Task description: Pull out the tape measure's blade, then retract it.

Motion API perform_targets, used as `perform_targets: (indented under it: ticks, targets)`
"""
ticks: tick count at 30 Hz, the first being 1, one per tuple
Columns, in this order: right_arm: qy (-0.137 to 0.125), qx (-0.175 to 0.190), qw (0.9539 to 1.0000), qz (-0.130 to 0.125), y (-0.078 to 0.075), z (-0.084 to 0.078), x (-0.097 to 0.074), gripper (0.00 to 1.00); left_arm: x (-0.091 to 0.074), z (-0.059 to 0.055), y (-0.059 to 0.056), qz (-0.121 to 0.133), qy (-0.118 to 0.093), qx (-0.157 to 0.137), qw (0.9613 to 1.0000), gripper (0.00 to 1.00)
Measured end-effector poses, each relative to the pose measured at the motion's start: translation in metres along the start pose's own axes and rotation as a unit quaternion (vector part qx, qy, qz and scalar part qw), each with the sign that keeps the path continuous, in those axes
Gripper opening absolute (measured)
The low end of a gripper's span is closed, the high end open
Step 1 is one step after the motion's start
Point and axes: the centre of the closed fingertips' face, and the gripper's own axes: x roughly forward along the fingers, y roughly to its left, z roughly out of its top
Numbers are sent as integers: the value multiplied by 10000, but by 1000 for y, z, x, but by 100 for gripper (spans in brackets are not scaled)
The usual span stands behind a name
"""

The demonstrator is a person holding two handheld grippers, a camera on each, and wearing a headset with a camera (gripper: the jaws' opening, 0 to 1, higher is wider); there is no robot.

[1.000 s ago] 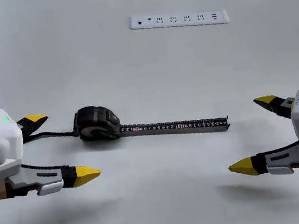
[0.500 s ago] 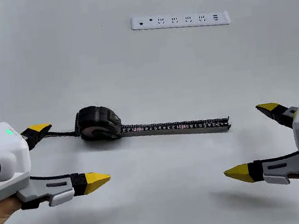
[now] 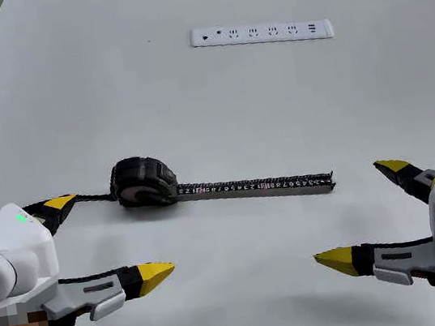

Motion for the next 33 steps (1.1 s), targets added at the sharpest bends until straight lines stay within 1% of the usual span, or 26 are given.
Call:
perform_targets:
  ticks: [5,7,9,11,13,14,16,19,22,25,27,29,31,33]
  targets:
    - [-85,131,9998,-104,5,4,-2,99,0,0,-10,23,22,20,10000,99]
    - [-123,205,9996,-155,7,7,-3,99,0,1,-14,45,5,10,10000,99]
    - [-205,294,9992,-184,9,9,-4,99,0,3,-16,82,-23,-22,10000,99]
    - [-214,321,9990,-210,12,11,-4,99,0,3,-18,112,-27,-36,9999,99]
    - [-214,312,9990,-244,14,12,-4,99,-1,3,-16,192,-44,-103,9998,99]
    - [-212,317,9989,-267,15,13,-4,99,-2,5,-15,276,-83,-150,9995,99]
    - [-197,355,9985,-360,15,14,-4,99,-3,6,-14,361,-91,-192,9991,99]
    - [-234,494,9973,-485,15,16,-4,99,-3,9,-12,458,-99,-189,9987,99]
    - [-256,554,9968,-508,19,18,-3,99,-3,11,-11,546,-105,-209,9982,99]
    - [-262,582,9967,-497,23,21,-3,99,-1,12,-13,535,-108,-313,9980,99]
    - [-289,591,9966,-492,25,23,-4,99,-1,12,-13,570,-110,-326,9978,99]
    - [-277,609,9965,-500,26,23,-4,99,-1,12,-15,572,-92,-351,9977,99]
    - [-237,647,9962,-533,25,21,-5,99,-1,13,-17,582,-119,-384,9975,99]
    - [-251,667,9960,-536,26,21,-5,99,-1,14,-18,587,-141,-415,9973,99]
